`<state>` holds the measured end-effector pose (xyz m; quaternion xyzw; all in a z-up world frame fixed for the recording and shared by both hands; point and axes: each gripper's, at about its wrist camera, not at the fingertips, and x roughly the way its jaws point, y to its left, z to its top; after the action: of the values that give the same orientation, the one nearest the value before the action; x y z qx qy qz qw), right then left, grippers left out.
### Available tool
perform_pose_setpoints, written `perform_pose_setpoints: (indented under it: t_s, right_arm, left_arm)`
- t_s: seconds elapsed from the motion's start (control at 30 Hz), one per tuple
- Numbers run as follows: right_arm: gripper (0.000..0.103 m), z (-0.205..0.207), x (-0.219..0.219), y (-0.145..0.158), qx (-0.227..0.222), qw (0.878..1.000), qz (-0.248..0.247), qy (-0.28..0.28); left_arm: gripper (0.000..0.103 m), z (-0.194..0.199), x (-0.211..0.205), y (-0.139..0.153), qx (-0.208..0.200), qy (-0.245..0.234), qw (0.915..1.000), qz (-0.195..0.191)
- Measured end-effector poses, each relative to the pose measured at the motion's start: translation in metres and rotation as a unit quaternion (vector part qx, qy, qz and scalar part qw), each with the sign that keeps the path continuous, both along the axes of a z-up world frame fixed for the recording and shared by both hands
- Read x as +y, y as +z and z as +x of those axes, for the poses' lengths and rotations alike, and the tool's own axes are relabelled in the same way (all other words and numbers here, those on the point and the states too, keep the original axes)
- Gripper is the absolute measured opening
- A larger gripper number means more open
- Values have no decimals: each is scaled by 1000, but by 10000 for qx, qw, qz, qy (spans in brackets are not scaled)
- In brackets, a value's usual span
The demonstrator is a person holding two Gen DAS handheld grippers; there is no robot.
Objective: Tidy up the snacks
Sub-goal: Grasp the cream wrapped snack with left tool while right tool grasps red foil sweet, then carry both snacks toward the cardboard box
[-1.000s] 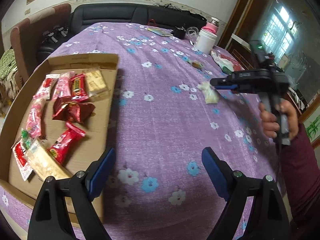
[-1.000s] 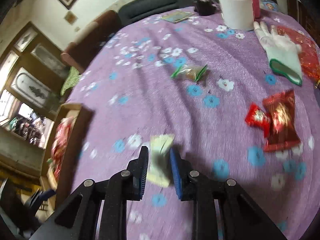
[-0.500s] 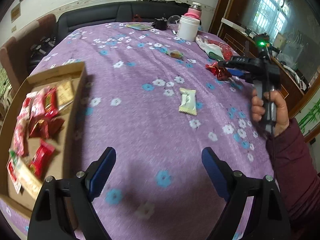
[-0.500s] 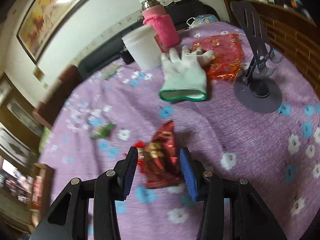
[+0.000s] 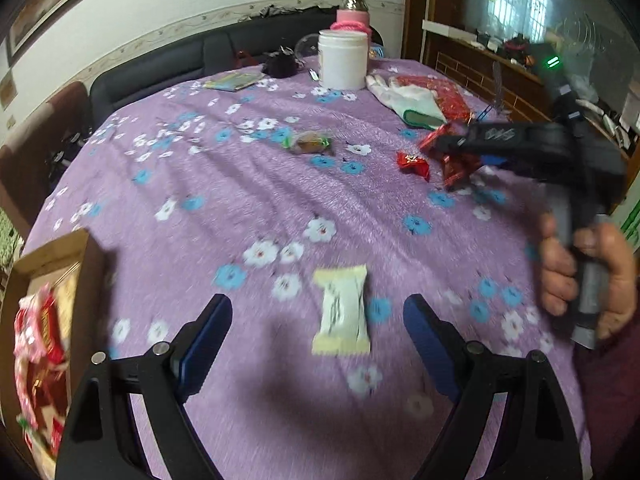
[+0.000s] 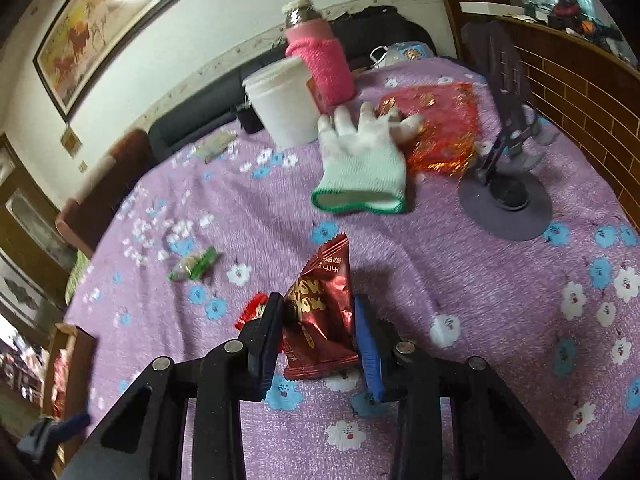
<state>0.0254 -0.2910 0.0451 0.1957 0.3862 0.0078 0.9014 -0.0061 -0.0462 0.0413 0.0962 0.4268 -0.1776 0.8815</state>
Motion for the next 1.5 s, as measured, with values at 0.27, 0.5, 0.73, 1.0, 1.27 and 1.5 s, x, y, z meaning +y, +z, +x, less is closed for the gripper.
perform_pose_setpoints:
  t_s: [0.27,0.5,0.73,1.0,1.27,1.5]
  right_arm:
    - [37,-9,-4,13,-225,9996,190,1]
    - [38,-11,-9,10,-239,9968,752,134]
    - [38,-12,2,11,-251,9957,818,349]
    - [38,-14,22,5,-113,9962,665,558]
    - [38,-35,69,28,-116,9960,300,833]
    - [38,-67,174,74,-452,9762,251,2107]
  left_arm:
    - [41,22,-15,-25,334,-34,9994,67]
    - [30,12,3,-8,217,202,9990,-326]
    - [30,-23,41,31,-37,402,9962,-766]
    - [30,-72,153,71,-443,1421,9819,-1172]
    - [31,-106,260,64,-466,2459,9594,-1302]
    - [31,-122,317,46,-404,2989,9404,-1573]
